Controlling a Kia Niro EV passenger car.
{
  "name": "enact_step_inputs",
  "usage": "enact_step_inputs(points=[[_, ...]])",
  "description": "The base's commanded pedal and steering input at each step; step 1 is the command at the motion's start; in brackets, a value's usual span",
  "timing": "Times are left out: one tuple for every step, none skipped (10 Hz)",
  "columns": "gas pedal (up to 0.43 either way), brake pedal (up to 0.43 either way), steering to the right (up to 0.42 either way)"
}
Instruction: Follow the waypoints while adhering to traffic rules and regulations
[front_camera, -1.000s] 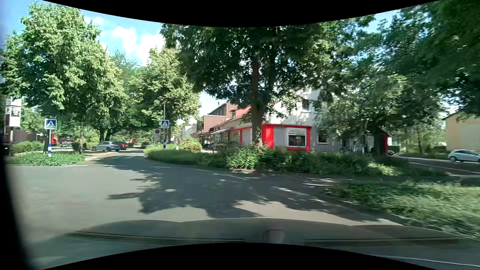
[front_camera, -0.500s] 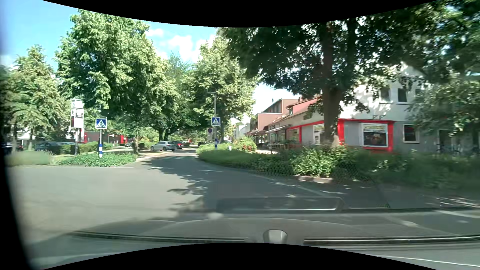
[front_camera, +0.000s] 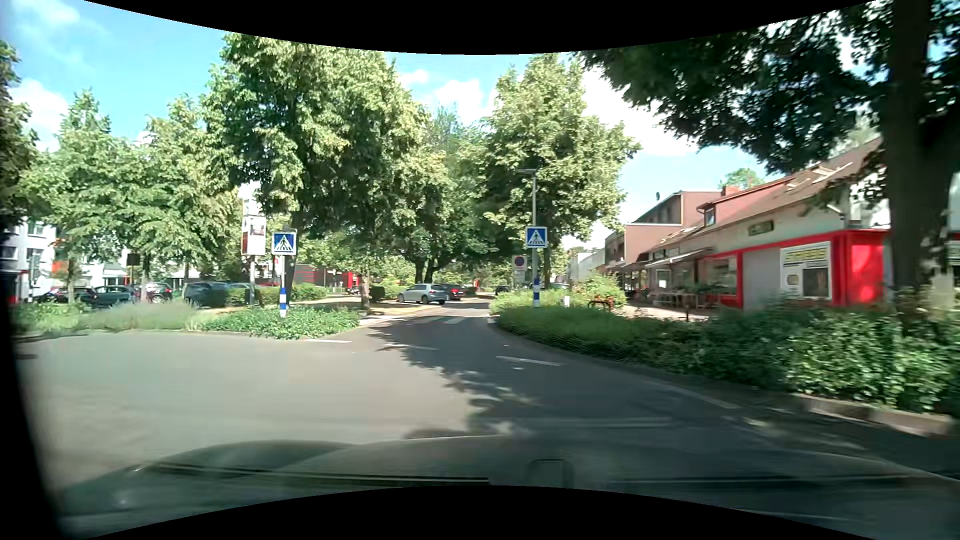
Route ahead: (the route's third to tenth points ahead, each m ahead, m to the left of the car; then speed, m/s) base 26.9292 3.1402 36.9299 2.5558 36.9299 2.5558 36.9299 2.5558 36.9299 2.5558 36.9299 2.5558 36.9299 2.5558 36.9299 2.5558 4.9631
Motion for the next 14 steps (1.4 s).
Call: enact_step_inputs(points=[[0.047,0.006,-0.333],[0.028,0.006,-0.325],[0.028,0.006,-0.315],[0.028,0.006,-0.302],[0.039,0.006,-0.275],[0.059,0.006,-0.238],[0.059,0.006,-0.195],[0.067,0.006,-0.159],[0.079,0.006,-0.108],[0.079,0.006,-0.064],[0.079,0.006,-0.011],[0.079,0.006,0.034],[0.079,0.006,0.068],[0.087,0.006,0.097]])
